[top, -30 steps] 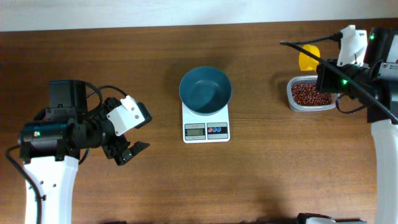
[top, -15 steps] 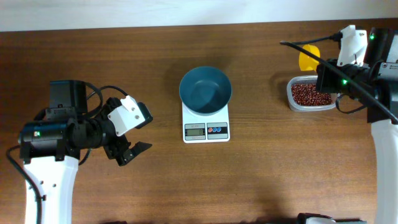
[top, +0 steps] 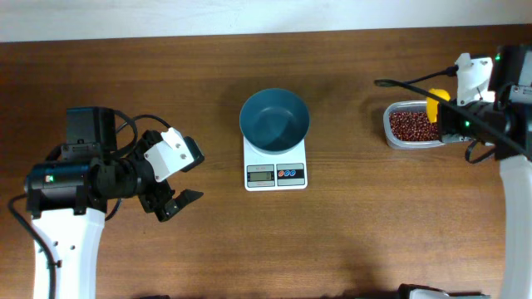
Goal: Scoop item into bowl and weigh 50g on scale
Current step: 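Lower yellow scoop with right gripper into the red bean tub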
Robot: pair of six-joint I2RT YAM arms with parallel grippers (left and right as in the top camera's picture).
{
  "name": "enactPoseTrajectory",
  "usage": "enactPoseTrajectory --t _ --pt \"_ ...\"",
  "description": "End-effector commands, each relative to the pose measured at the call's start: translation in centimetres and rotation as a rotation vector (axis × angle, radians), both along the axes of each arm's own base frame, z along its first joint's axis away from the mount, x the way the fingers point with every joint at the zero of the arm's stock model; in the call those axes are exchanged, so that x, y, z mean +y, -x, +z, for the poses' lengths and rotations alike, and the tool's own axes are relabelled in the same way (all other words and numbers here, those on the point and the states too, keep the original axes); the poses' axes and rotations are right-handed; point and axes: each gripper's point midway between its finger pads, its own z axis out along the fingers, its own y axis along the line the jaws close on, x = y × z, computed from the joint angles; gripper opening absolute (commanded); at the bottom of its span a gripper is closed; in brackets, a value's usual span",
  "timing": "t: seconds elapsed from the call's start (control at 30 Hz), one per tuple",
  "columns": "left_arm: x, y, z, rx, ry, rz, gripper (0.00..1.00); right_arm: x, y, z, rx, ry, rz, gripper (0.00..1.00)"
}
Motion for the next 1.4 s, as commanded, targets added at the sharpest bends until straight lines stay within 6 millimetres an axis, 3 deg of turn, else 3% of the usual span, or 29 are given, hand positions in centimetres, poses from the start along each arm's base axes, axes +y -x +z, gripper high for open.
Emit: enactPoseTrajectory --t 0.0,0.47,0.8,0.93,1.1,1.37 --pt "-0.2 0.0 0.7 -0.008 0.024 0.006 0.99 -1.2 -1.1 -2.7 0.094 0.055 0.003 0.04" --pt "-0.2 0.0 0.7 -0.008 0.024 0.006 0.99 -3.8 -3.6 -8.7 0.247 0.077 -0.008 0.04" --pt "-0.2 0.0 0.7 -0.008 0.024 0.006 0.99 -5.4 -5.4 -11.7 0.288 0.131 -0.036 0.04" --pt "-0.2 0.0 0.7 -0.008 0.024 0.006 0.99 -5.7 -5.7 -13.9 0.347 0.14 -0.031 0.04" --pt "-0.2 0.0 0.7 -0.008 0.024 0.006 0.99 -7.1 -6.9 -13.8 0.313 0.205 -0.063 0.04" --pt "-0.2 0.0 0.7 -0.008 0.024 0.006 0.99 -7.4 -6.9 -14.0 0.32 0.222 -0.066 0.04"
